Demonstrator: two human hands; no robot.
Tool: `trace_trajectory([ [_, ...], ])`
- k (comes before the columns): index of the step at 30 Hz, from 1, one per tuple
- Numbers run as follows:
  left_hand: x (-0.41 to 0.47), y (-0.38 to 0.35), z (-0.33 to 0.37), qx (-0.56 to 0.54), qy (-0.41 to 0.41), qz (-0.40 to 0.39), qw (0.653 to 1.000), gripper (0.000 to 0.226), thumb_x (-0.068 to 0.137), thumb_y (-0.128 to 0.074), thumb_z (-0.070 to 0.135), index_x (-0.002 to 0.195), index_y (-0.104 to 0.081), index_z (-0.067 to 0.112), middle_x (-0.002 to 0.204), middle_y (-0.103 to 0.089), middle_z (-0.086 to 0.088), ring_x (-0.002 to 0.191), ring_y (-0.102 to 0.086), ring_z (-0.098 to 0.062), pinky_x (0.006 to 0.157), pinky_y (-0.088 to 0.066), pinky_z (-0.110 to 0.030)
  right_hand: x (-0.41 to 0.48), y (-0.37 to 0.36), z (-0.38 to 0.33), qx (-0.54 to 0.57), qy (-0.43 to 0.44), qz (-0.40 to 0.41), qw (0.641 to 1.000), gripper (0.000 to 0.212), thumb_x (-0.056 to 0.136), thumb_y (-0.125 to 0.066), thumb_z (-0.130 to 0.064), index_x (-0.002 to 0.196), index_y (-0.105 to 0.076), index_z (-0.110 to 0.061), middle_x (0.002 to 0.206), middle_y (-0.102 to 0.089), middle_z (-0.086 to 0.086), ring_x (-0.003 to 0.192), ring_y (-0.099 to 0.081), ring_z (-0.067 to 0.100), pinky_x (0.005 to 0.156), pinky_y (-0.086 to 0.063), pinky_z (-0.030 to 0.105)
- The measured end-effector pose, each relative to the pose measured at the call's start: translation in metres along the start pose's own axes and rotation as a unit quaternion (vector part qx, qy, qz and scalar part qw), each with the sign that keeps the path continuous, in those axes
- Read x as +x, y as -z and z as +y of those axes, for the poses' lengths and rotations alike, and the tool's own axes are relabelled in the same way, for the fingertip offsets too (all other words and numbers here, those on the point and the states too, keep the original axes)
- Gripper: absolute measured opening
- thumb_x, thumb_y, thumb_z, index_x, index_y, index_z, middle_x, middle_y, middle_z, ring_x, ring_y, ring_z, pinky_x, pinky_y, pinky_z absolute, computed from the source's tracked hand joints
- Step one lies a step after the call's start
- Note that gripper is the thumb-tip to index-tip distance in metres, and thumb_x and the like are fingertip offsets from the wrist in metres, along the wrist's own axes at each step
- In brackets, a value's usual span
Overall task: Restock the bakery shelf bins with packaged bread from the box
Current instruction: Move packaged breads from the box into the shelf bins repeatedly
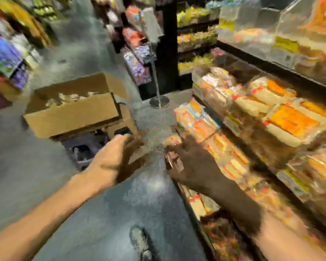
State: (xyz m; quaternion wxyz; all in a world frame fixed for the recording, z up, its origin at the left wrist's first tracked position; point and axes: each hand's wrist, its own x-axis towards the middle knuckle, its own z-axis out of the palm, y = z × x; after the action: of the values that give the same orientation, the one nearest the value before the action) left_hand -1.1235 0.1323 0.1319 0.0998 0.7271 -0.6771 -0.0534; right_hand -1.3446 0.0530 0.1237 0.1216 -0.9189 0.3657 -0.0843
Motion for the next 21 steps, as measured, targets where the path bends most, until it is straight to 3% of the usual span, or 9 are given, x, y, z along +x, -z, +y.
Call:
trace_trajectory([
  [3,-0.015,0.011,-0.118,0.118,0.052,0.048,0.991,0.054,0.081,-0.059,0.058,0.113,-0.065,0.015,0.108,-0.062,-0.008,0.097,-0.061,-0.034,0.069,-0.055,-0.042,0.096,-0.031,-0.063,-0.047,0.077,-0.068,0.994,0.063,0.085,-0.059,-0.053,0.14,-0.048,-0.023,0.131,-0.051,0.008,0.119,-0.05,0.034,0.093,-0.043,0.043],
  [6,-0.007,0.023,-0.214,0.14,0.097,0.029,0.985,0.053,0.075,-0.055,0.055,0.116,-0.063,0.021,0.113,-0.061,-0.004,0.101,-0.06,-0.033,0.065,-0.052,-0.04,0.196,-0.07,-0.123,-0.034,0.115,-0.095,0.988,0.057,0.087,-0.06,-0.048,0.136,-0.046,-0.021,0.129,-0.048,0.008,0.118,-0.048,0.032,0.092,-0.044,0.04],
  [11,0.041,0.054,-0.367,0.135,0.186,0.005,0.973,0.051,0.088,-0.061,0.045,0.134,-0.048,0.028,0.131,-0.053,-0.003,0.117,-0.05,-0.028,0.088,-0.047,-0.04,0.348,-0.12,-0.21,-0.032,0.146,-0.11,0.983,0.058,0.088,-0.059,-0.052,0.137,-0.044,-0.024,0.125,-0.051,0.004,0.112,-0.053,0.027,0.093,-0.047,0.043],
  [16,0.104,0.064,-0.491,0.102,0.248,-0.053,0.962,0.053,0.095,-0.055,0.048,0.141,-0.041,0.025,0.136,-0.049,-0.004,0.125,-0.046,-0.027,0.094,-0.044,-0.04,0.468,-0.159,-0.262,-0.009,0.139,-0.139,0.98,0.046,0.089,-0.058,-0.043,0.128,-0.051,-0.019,0.122,-0.056,0.007,0.114,-0.054,0.03,0.089,-0.047,0.038],
  [21,0.163,0.04,-0.594,0.02,0.291,-0.069,0.954,0.053,0.093,-0.058,0.047,0.139,-0.045,0.024,0.133,-0.054,-0.007,0.123,-0.049,-0.029,0.098,-0.045,-0.04,0.586,-0.202,-0.289,0.007,0.124,-0.195,0.973,0.039,0.093,-0.055,-0.038,0.126,-0.051,-0.017,0.123,-0.056,0.009,0.115,-0.054,0.032,0.095,-0.046,0.042],
])
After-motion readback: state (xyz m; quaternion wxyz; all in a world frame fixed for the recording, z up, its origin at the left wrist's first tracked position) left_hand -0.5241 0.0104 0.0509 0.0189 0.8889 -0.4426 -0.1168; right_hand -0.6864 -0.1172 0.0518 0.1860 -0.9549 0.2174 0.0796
